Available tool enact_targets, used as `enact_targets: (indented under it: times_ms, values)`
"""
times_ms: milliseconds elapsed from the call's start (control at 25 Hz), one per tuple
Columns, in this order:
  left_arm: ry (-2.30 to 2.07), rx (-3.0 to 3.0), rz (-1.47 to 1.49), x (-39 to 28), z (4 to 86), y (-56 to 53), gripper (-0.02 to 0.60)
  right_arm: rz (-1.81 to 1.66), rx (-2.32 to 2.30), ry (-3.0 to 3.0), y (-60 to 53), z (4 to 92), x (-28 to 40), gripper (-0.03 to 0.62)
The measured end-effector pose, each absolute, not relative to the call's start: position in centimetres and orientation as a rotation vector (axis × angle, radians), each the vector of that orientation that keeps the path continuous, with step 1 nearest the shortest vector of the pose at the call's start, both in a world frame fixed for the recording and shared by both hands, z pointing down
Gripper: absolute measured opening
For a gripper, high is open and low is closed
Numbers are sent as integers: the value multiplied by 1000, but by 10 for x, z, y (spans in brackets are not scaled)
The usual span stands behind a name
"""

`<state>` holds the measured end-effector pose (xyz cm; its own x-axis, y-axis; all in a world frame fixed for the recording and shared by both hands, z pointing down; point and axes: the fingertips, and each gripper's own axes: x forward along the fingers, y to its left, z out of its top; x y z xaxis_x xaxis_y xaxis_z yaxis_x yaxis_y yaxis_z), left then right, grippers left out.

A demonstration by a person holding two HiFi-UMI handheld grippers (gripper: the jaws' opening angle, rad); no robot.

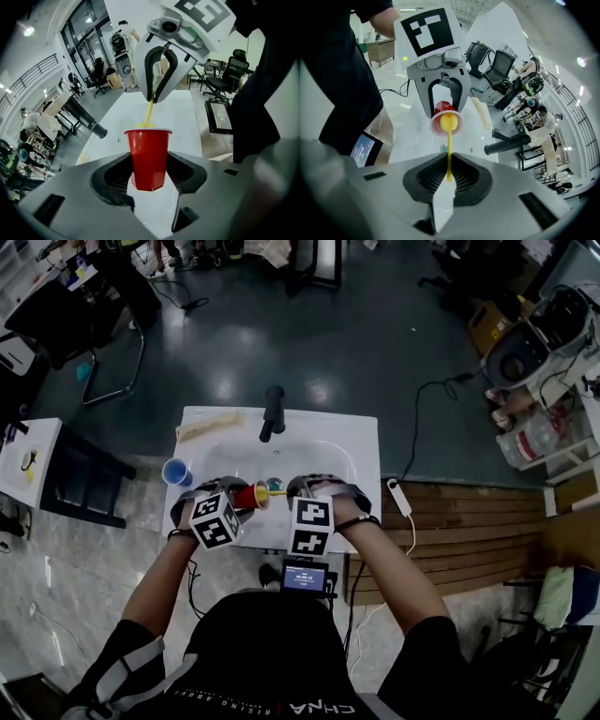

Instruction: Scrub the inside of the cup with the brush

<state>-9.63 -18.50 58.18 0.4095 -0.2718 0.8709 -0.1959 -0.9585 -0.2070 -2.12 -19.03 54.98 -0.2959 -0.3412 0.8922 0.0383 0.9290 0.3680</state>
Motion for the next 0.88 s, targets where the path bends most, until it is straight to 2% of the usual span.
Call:
enact_targets:
  times_ms: [880]
  values:
    - [424,-2556,-1632,-100,584,-190,232,-379,189,-1853,-174,555,-23,38]
